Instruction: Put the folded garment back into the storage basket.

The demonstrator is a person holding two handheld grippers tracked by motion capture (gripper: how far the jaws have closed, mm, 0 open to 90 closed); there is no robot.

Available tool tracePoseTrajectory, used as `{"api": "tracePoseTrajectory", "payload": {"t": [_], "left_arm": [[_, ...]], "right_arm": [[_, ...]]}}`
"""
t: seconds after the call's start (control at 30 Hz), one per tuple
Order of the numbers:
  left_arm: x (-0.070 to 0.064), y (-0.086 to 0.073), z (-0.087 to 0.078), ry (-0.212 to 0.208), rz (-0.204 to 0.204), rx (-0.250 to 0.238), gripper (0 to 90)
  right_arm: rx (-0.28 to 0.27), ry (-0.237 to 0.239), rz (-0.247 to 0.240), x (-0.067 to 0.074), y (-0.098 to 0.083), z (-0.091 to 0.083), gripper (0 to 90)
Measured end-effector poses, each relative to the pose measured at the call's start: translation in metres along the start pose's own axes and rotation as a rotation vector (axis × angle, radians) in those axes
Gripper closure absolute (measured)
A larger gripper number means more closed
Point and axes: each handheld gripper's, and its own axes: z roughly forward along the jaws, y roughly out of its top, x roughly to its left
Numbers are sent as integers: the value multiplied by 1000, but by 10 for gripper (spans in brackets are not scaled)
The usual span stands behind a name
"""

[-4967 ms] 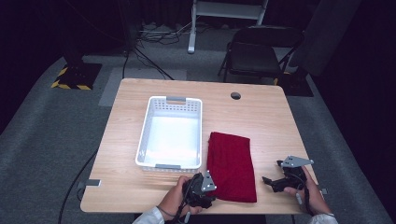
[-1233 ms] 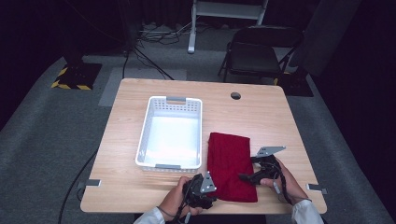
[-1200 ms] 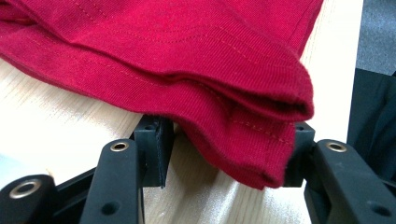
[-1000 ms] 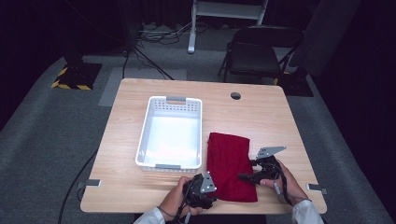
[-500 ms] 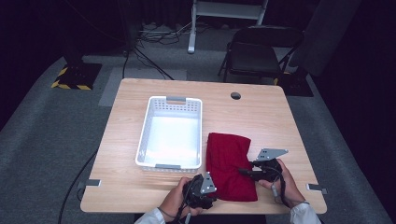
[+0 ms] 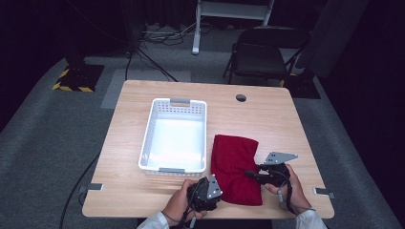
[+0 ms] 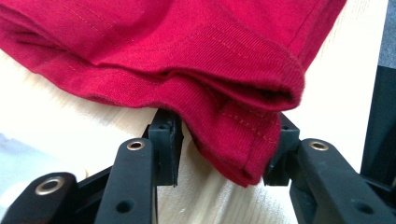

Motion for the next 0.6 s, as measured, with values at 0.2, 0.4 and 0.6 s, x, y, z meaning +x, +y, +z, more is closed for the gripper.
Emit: {"api": "tracePoseTrajectory", "payload": {"t": [0.2,0.4,0.6], "left_arm": [[2,4,-2,-10,8,10,591],[5,13,-2,-16,14,3,592],[4,19,-2,-8,36,-1,606]], "right_arm": [[1,-8,-2,1,2,-4,661],[-10,-27,17,-2,2,-11,663],[-15,-43,7,-3,3,-17,663]]}}
